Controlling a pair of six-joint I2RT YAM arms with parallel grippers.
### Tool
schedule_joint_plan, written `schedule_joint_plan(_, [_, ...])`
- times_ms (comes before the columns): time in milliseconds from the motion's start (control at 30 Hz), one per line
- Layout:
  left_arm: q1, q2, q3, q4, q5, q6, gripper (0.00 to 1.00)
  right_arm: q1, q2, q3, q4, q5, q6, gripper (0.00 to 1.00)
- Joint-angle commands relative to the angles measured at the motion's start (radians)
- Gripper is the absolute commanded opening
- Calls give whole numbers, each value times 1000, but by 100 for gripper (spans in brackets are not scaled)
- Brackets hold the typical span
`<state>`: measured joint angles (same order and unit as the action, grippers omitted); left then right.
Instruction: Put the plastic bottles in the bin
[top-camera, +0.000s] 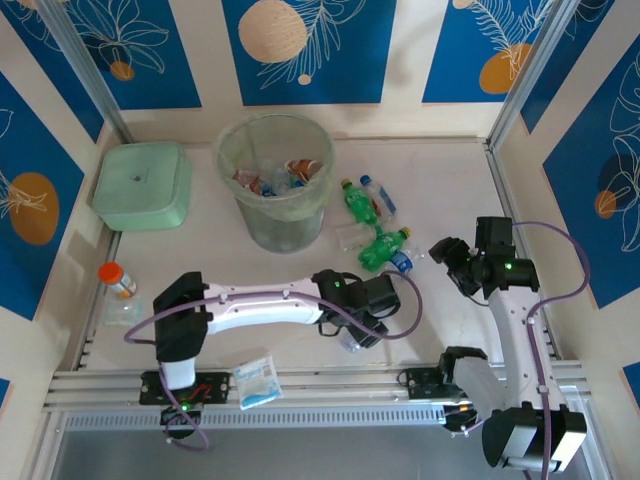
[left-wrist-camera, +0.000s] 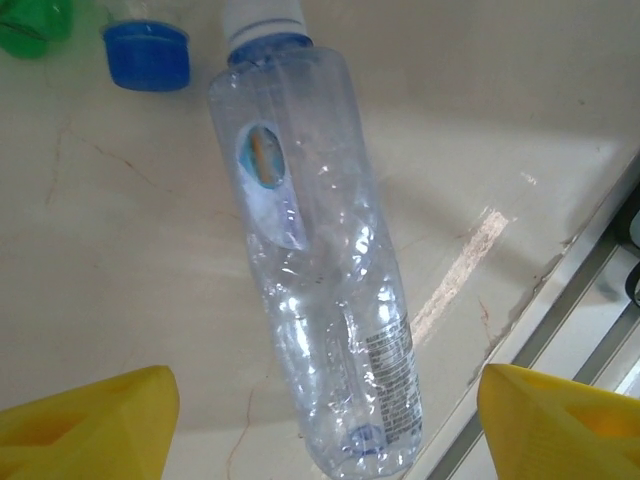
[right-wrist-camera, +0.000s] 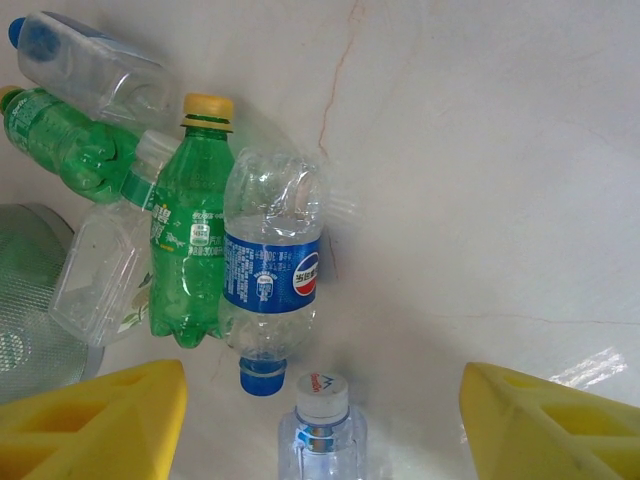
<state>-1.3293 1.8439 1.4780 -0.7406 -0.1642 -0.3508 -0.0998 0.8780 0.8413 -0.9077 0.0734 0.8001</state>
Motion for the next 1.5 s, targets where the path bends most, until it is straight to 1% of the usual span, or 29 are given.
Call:
schedule_joint_plan(0, [-8,57,-2,-3,48,-8,80,-6,-14,-1,-23,-21,-16,73])
schedule_joint_plan(167, [-8,150,54,-36,23,-7,80,-8,-15,-2,-25,-24,-15,73])
schedule_joint_plan(333, [-8,209,63,-26,55,-5,80,-11,-14,4,-25,-26,-17,73])
schedule_joint_plan(467, [-8,229,67,-37,51,-20,73,-14,-11,6,-23,-27,-17,73])
schedule_joint_plan(833, [-7,176,54,-35,11,-25,59,-20,-10,11,-18,-35,-15,73])
schedule_joint_plan(933, [-8,168,61,-44,8,-25,57,-21,-14,13,-23,-34,-18,73])
schedule_joint_plan(1033, [-8,145,69,-59,-1,-28,57,-26,-22,13,-26,-34,-22,73])
schedule_joint_plan(1200, [-9,51,102,-105,-38,-22,57,-38,-36,17,-33,-35,-27,73])
schedule_joint_plan(1333, [-8,-42,162,-171,-94,-1,58,-46,-40,15,-31,-39,-29,73])
schedule_joint_plan(1467, [6,-116,277,-271,-173,41,60,-47,-44,10,-31,-44,-29,73])
